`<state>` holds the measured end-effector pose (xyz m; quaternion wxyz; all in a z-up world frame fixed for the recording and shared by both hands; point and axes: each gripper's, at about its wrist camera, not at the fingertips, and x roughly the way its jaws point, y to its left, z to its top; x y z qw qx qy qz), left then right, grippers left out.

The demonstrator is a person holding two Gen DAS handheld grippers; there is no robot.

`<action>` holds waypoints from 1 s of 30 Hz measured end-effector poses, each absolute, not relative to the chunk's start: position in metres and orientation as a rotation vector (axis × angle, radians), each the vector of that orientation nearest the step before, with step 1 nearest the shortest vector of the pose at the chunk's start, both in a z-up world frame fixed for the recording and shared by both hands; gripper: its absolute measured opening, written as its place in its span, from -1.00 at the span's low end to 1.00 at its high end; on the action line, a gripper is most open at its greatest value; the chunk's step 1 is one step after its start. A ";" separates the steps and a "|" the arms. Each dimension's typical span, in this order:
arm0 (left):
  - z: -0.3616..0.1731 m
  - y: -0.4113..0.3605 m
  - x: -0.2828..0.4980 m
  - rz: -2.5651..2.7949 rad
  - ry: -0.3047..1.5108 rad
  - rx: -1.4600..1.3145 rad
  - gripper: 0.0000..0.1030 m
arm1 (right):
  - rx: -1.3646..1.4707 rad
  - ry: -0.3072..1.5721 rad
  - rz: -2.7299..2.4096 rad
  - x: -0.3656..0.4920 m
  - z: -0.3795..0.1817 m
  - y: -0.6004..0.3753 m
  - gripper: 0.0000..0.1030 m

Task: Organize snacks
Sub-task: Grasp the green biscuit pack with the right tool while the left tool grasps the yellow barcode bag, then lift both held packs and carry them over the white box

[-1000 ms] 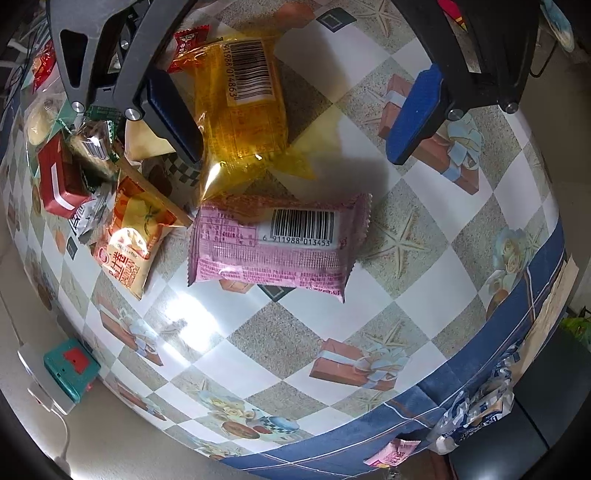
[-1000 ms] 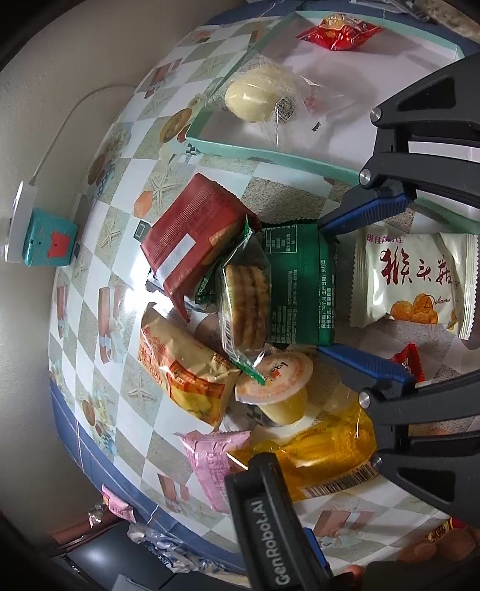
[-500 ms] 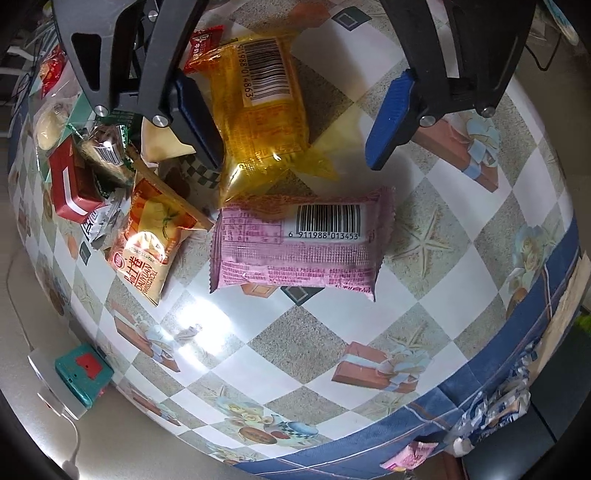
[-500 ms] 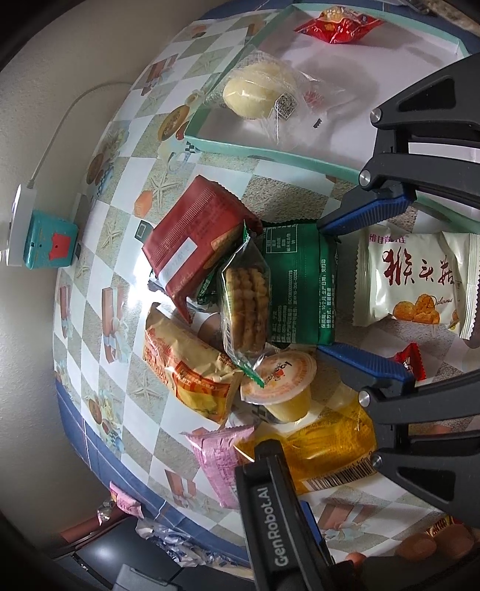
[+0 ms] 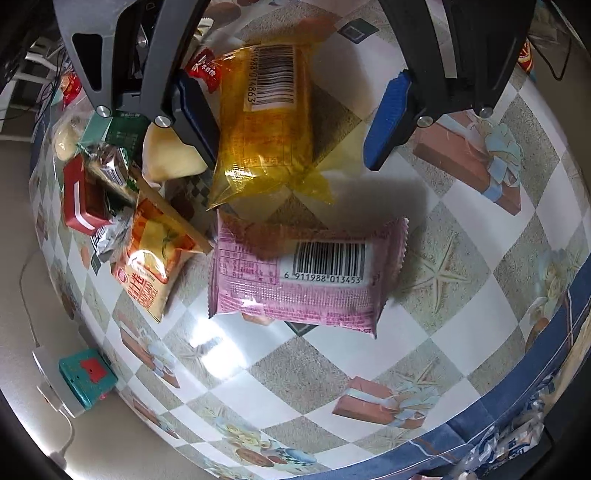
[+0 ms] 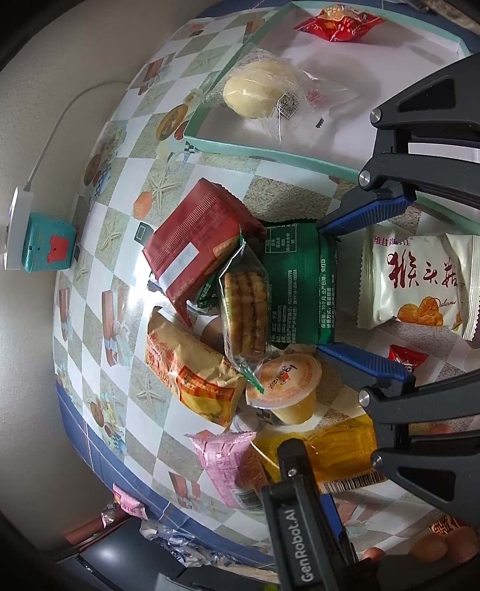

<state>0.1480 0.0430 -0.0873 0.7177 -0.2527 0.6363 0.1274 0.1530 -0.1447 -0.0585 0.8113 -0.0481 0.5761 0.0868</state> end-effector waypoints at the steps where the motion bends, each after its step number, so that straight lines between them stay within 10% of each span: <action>1: -0.087 0.042 0.148 0.274 1.410 -0.554 0.51 | -0.099 1.231 0.187 0.153 -0.058 -0.145 0.21; 8: -0.087 0.026 0.145 0.203 1.423 -0.513 -0.03 | 0.006 1.240 0.204 0.151 -0.056 -0.159 0.19; 30: -0.058 0.027 0.130 0.120 1.369 -0.602 -0.17 | 0.222 1.219 0.170 0.122 -0.023 -0.189 0.18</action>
